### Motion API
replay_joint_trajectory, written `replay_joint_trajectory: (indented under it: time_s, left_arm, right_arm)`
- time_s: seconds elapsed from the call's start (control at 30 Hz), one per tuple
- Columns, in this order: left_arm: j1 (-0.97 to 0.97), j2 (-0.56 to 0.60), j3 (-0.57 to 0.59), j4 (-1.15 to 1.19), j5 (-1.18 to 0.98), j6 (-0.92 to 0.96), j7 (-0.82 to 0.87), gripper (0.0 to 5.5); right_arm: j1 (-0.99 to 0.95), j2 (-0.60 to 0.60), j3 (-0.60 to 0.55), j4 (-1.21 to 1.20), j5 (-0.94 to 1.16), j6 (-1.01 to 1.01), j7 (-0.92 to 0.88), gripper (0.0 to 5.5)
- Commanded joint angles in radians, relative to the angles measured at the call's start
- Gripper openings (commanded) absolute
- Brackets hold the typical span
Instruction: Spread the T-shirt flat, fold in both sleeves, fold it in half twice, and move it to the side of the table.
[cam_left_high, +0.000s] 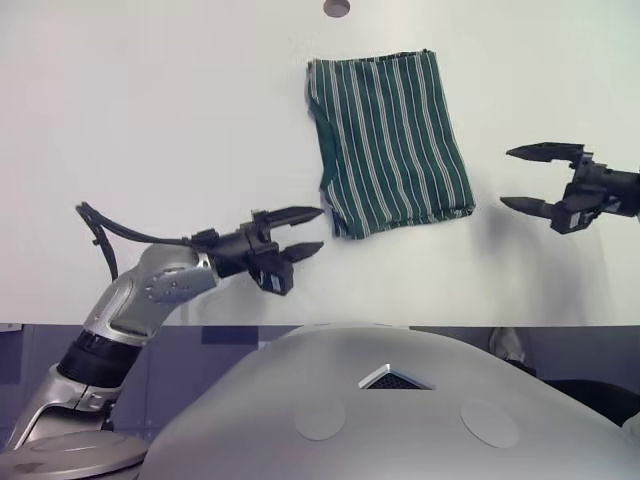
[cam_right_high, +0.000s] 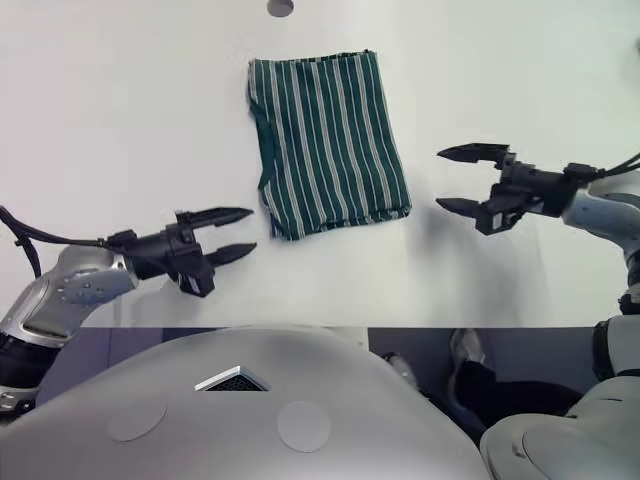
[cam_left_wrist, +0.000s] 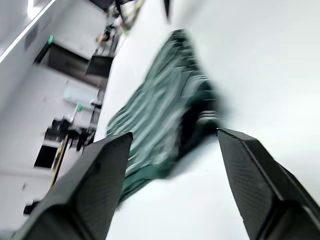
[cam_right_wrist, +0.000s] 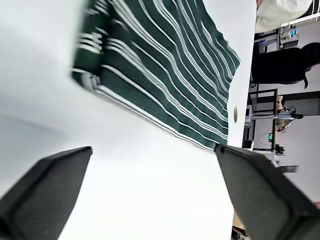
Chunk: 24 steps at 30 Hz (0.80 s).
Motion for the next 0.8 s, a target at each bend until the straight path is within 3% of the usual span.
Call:
replay_joint_trajectory:
  time_s: [0.03,0.2,0.53,0.8]
  left_arm:
    - [-0.103,-0.052,-0.046,0.106,0.191,0.014,0.043,3.73]
    - [-0.182,-0.13,-0.113,0.211,0.333,0.035,0.123,3.73]
    - [-0.244,-0.175,-0.202,0.289,0.381,0.045,0.181,3.73]
    - [-0.288,-0.178,-0.241,0.325,0.332,0.044,0.147,2.07]
  right_arm:
    - [0.011,0.033,0.004,0.02,-0.205,0.006,-0.102,5.19]
    - [0.019,0.111,0.072,-0.052,-0.448,0.061,-0.299,5.19]
    - [-0.006,0.103,0.225,-0.088,-0.675,0.083,-0.607,5.19]
    - [-0.072,0.115,0.358,-0.04,-0.732,0.13,-0.73,3.27]
